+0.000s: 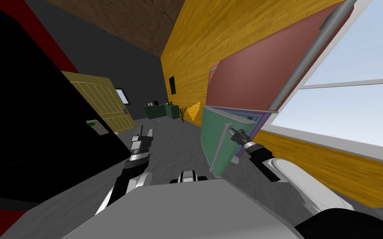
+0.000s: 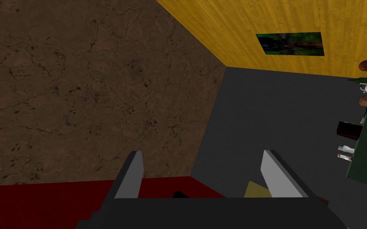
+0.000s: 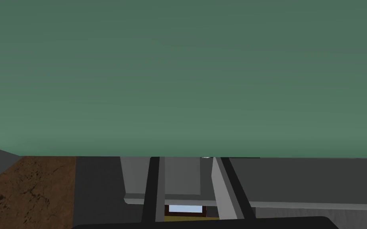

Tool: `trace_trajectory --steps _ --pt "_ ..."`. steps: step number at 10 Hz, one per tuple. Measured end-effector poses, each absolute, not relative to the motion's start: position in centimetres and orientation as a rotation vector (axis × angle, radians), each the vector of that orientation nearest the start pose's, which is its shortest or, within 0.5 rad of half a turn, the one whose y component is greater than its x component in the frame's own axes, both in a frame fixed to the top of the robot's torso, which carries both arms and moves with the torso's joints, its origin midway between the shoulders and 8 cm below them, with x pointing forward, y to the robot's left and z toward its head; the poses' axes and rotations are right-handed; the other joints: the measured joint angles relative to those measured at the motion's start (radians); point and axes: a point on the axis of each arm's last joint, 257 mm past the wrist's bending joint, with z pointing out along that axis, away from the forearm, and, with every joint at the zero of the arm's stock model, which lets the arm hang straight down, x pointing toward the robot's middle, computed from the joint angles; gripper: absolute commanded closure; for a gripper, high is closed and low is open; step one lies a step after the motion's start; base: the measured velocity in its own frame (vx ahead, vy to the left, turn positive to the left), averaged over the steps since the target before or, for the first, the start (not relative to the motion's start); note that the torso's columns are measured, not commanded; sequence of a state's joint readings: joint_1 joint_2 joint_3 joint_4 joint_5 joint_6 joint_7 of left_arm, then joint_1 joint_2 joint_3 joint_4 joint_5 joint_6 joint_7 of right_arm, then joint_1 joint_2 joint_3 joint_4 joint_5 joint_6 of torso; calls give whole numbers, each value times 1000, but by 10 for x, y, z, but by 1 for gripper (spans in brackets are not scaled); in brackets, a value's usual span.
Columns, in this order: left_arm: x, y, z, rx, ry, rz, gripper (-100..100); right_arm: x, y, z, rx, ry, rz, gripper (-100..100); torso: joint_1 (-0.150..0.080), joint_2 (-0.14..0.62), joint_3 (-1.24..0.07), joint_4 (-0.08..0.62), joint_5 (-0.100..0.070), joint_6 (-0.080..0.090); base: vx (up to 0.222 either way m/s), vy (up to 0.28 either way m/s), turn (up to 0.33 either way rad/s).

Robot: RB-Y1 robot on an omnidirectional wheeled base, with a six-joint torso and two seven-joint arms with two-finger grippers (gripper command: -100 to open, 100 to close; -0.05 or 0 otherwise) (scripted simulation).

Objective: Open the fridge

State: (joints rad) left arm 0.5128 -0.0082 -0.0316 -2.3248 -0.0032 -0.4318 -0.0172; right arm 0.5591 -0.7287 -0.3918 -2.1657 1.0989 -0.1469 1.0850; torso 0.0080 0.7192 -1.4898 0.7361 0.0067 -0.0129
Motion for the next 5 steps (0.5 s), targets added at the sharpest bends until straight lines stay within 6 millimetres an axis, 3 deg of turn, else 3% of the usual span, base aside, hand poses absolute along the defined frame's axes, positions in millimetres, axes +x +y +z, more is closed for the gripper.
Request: trace_trajectory --steps 2,4,5 --pt "347 271 27 -688 635 -1304 0 400 -430 -48 -1114 1120 -1162 100 1 6 4 0 -1 4 19 375 -51" --pt "347 271 27 -687 635 -1303 0 399 -435 -52 -1109 1140 -1167 100 -16 13 8 3 -5 6 58 173 -65" --pt "347 271 27 -688 635 -1303 0 398 -441 -53 -1104 1150 -1179 100 -9 9 7 0 -6 8 94 245 -67"
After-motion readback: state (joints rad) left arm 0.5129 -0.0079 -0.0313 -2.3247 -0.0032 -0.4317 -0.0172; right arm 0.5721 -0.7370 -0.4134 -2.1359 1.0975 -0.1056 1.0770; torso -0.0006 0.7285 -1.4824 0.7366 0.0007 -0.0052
